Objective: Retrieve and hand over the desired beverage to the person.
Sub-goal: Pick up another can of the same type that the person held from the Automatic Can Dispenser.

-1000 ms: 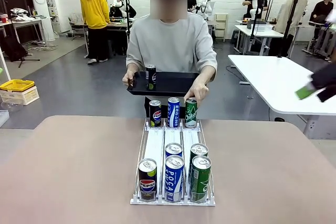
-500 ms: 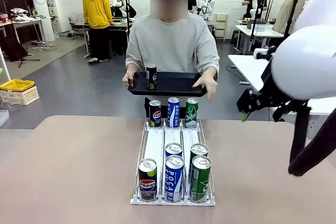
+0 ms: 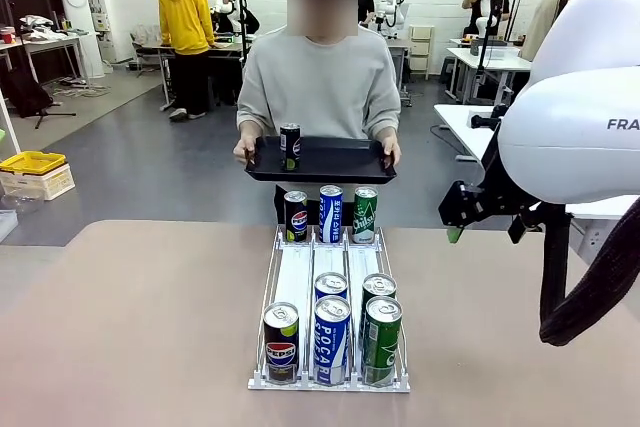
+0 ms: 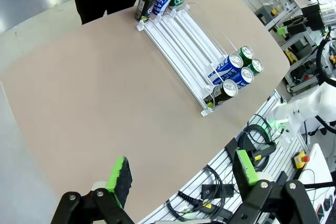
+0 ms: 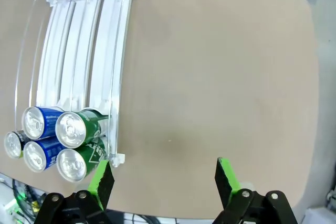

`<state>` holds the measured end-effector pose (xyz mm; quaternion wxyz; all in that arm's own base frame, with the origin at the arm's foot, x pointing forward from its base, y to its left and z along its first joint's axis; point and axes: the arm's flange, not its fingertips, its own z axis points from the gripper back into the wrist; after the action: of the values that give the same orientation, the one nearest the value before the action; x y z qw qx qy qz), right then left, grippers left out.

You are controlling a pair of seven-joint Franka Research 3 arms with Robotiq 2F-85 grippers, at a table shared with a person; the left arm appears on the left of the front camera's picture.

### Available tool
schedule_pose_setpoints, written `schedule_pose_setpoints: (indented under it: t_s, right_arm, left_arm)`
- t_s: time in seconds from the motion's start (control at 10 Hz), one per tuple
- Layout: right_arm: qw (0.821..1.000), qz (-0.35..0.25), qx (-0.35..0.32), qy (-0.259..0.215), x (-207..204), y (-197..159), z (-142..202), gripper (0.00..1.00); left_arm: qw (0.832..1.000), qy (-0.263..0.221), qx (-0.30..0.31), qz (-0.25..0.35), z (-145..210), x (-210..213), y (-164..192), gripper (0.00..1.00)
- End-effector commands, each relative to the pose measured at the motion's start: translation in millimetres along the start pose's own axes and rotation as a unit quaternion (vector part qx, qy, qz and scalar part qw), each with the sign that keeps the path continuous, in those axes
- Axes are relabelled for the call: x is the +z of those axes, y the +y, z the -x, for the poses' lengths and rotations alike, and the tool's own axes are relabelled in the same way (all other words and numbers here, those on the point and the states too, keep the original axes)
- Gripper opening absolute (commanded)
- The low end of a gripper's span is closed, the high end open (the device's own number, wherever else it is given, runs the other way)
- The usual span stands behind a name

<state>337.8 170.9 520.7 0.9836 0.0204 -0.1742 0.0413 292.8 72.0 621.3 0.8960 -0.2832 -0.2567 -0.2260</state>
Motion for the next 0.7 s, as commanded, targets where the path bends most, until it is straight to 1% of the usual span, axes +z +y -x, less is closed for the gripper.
schedule_pose_setpoints:
  t_s: [0.0, 0.4, 0.5, 0.6]
  right_arm:
    - [1.000, 0.010, -0.001, -0.001, -2, 0, 2, 1.00]
    - [1.000, 0.010, -0.001, -0.001, -2, 0, 2, 1.00]
    - [1.000, -0.001, 0.001, 0.000, 0, 1, 0, 1.00]
    - [0.999, -0.001, -0.041, 0.017, -3, 19, -1, 1.00]
  left_arm:
    - [1.000, 0.003, -0.002, -0.001, 2, 1, 1, 1.00]
    - [1.000, 0.003, -0.002, -0.001, 2, 1, 1, 1.00]
    - [1.000, 0.003, -0.002, -0.001, 2, 1, 1, 1.00]
    - [1.000, 0.003, -0.002, -0.001, 2, 1, 1, 1.00]
